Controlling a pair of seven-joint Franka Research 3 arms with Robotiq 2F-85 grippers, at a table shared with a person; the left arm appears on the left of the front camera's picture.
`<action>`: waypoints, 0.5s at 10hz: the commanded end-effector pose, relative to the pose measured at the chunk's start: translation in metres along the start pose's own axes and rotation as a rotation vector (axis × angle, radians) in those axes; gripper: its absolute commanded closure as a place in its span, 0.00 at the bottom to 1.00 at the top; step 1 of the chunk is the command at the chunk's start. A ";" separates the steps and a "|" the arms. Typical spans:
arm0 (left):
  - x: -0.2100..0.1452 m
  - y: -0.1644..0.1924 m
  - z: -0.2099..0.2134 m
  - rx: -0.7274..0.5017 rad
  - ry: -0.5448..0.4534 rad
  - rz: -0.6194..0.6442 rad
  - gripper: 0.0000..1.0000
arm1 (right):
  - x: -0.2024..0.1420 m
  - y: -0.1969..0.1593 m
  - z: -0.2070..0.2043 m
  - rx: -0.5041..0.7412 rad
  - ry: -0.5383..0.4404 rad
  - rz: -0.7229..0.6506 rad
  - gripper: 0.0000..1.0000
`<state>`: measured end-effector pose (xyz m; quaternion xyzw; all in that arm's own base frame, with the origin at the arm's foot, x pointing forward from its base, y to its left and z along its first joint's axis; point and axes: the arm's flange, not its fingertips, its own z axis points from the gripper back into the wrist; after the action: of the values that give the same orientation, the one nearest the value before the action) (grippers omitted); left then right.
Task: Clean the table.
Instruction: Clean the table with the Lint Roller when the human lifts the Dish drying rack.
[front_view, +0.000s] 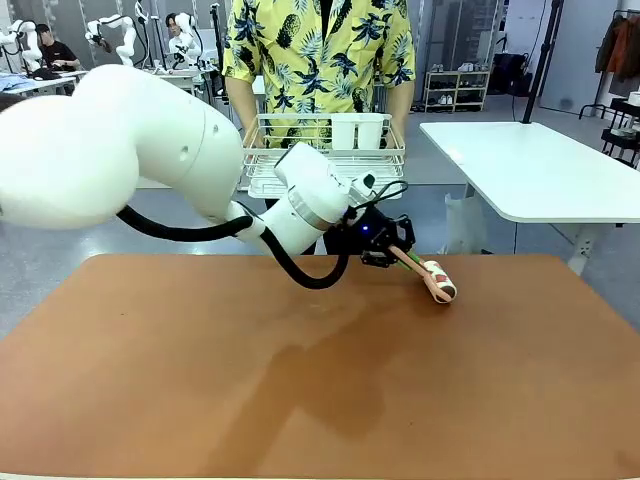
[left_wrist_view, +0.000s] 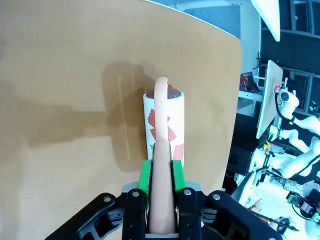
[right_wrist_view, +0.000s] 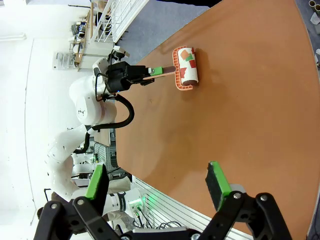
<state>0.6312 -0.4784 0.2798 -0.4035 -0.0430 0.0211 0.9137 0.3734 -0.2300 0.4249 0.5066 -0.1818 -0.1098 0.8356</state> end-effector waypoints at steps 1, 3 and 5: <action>0.013 0.021 -0.008 0.084 -0.013 -0.011 0.79 | -0.002 0.002 0.003 0.004 0.007 0.013 0.00; 0.017 0.007 0.024 0.049 -0.003 -0.021 0.79 | -0.002 0.002 0.003 0.004 0.007 0.013 0.00; 0.007 -0.080 0.189 0.143 -0.048 -0.334 0.79 | -0.002 0.002 0.003 0.004 0.007 0.013 0.00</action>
<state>0.6417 -0.4632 0.3175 -0.3808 -0.0515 -0.0249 0.9229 0.3736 -0.2302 0.4243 0.5067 -0.1812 -0.1102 0.8357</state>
